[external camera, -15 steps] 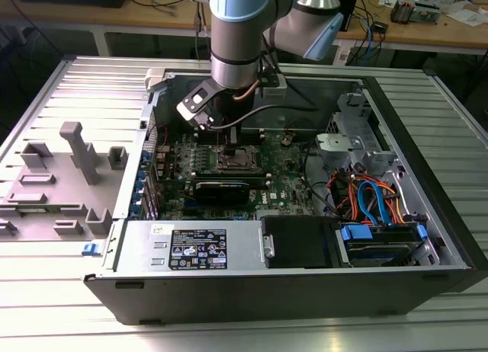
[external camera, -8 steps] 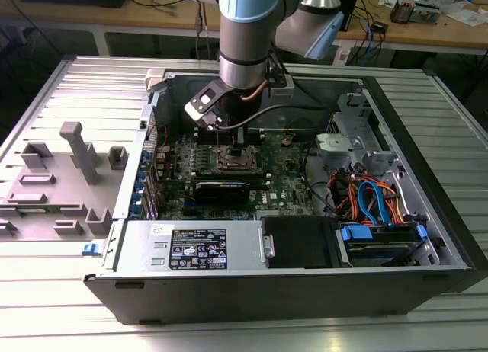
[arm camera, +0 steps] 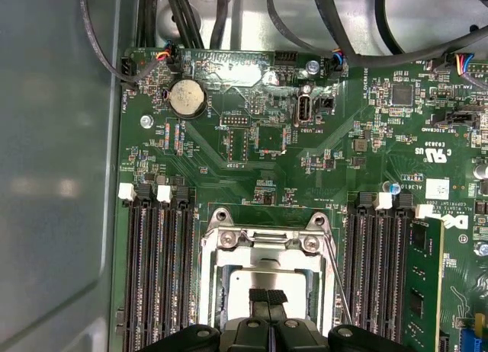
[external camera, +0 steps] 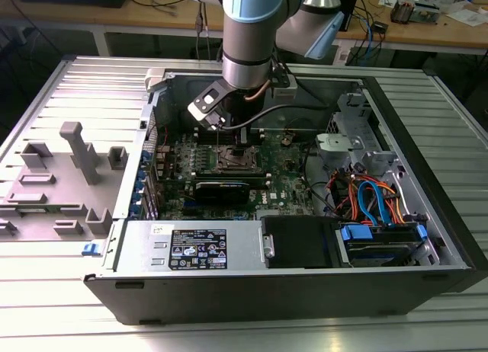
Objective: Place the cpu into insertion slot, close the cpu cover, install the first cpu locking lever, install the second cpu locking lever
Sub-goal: 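Install the first cpu locking lever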
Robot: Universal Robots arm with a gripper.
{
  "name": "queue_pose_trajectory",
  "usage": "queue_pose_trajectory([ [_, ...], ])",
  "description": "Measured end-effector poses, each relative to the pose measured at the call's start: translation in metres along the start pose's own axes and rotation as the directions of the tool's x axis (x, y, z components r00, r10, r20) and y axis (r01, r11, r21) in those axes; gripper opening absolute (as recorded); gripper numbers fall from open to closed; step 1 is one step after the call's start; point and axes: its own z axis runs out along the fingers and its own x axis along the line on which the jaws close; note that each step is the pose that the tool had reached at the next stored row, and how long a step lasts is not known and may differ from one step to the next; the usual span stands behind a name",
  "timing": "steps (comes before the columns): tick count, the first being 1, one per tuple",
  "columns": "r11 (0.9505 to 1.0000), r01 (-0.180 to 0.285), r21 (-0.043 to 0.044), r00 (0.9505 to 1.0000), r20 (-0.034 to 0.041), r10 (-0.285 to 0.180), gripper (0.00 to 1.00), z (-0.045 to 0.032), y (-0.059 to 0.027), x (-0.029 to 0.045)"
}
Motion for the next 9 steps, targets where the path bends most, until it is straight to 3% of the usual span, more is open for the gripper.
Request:
queue_pose_trajectory([
  [9,1.0,0.0,0.0001,1.0,0.0001,0.0,0.11,-0.001,0.0002,0.0001],
])
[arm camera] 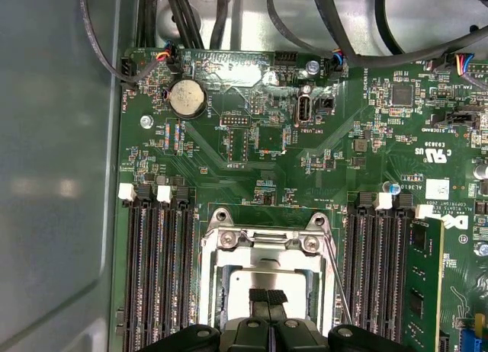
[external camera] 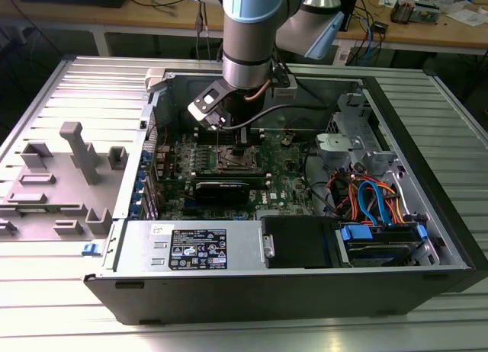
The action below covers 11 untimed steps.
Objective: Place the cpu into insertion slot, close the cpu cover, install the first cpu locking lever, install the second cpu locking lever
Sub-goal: 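Install the first cpu locking lever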
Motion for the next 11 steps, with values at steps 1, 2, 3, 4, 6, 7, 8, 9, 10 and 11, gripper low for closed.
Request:
queue_pose_trajectory([
  [1,1.0,0.0,-0.0001,1.0,-0.0001,0.0,0.11,-0.0017,-0.0001,0.0],
  [2,1.0,0.0,-0.0001,1.0,-0.0001,0.0,0.11,-0.0033,-0.0001,-0.0001],
  [3,1.0,0.0,-0.0001,1.0,-0.0001,0.0,0.11,-0.0073,-0.0001,0.0],
  [4,1.0,0.0,0.0,1.0,0.0,0.0,0.11,-0.0096,-0.0002,-0.0001],
  [6,1.0,0.0,-0.0001,1.0,-0.0006,0.0,0.11,-0.0127,-0.0002,0.0],
  [7,1.0,0.0,-0.0001,1.0,-0.0007,0.0,0.11,-0.0141,-0.0002,0.0],
  [8,1.0,0.0,-0.0001,1.0,-0.0007,0.0,0.11,-0.0185,-0.0003,0.0],
  [9,1.0,0.0,-0.0001,1.0,-0.0008,0.0,0.11,-0.0234,-0.0003,0.0],
  [10,1.0,0.0,0.0,1.0,-0.0007,0.0,0.11,-0.0273,-0.0004,0.0],
  [11,1.0,0.0,-0.0001,1.0,-0.0007,0.0,0.11,-0.0315,-0.0004,0.0],
])
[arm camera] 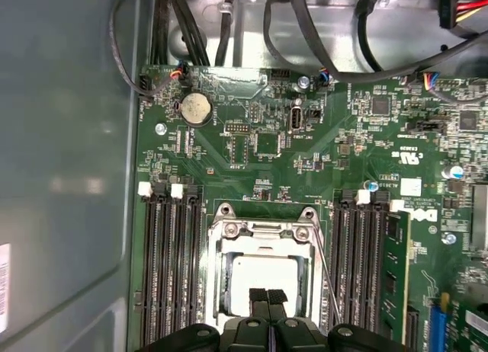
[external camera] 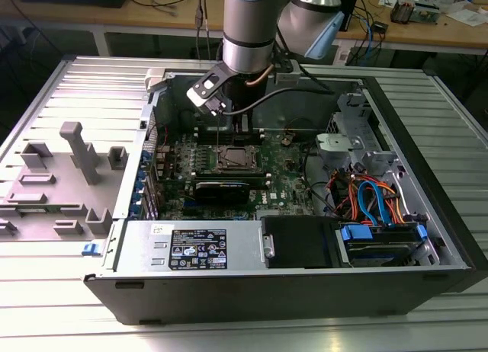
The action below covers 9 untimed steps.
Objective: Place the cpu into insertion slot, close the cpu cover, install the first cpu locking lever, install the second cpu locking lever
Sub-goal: 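Install the first cpu locking lever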
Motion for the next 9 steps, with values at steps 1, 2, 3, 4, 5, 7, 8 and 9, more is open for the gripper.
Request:
queue_pose_trajectory([
  [1,1.0,0.0,0.0,1.0,0.0,0.0,0.11,-0.0051,-0.0001,0.0],
  [2,1.0,0.0,0.0,1.0,0.0,0.0,0.11,-0.0087,-0.0001,0.0001],
  [3,1.0,0.0,0.0,1.0,0.0,0.0,0.11,-0.0109,-0.0001,0.0001],
  [4,1.0,0.0,0.0,1.0,0.0,0.0,0.11,-0.0123,-0.0001,0.0001],
  [5,1.0,0.0,0.0,1.0,0.0,0.0,0.11,-0.0139,-0.0002,0.0001],
  [7,1.0,0.0,0.0001,1.0,0.0,0.0,0.11,-0.0166,-0.0002,0.0001],
  [8,1.0,0.0,-0.0001,1.0,-0.0002,0.0,0.11,-0.0166,-0.0002,0.0001],
  [9,1.0,0.0,-0.0001,1.0,-0.0002,0.0,0.11,-0.0167,-0.0002,0.0001],
])
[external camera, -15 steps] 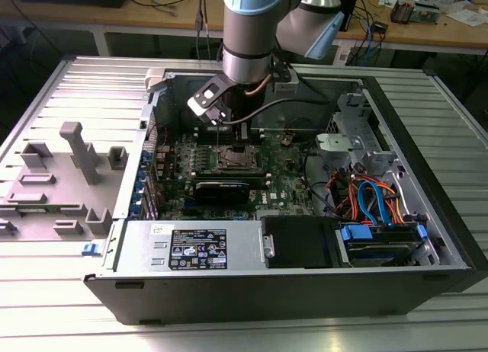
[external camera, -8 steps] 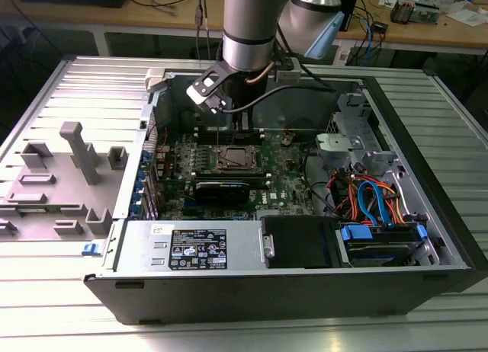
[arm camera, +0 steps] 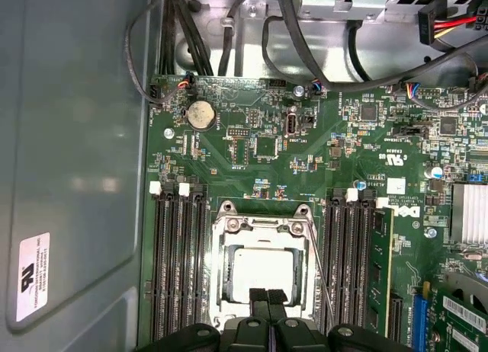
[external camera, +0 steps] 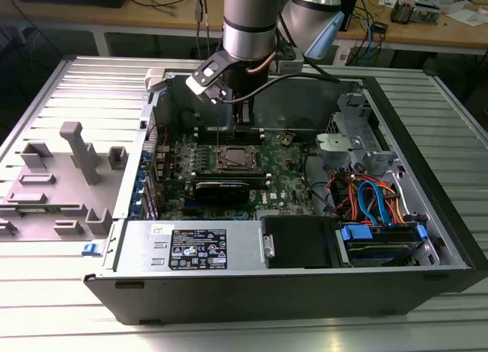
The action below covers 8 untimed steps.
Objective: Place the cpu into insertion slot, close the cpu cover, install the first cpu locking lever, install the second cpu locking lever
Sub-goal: 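Install the first cpu locking lever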
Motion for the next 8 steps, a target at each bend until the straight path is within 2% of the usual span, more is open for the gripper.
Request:
queue_pose_trajectory([
  [8,0.9999,0.011,0.0003,0.9999,0.0003,-0.011,0.11,-0.0002,0.0,-0.0001],
])
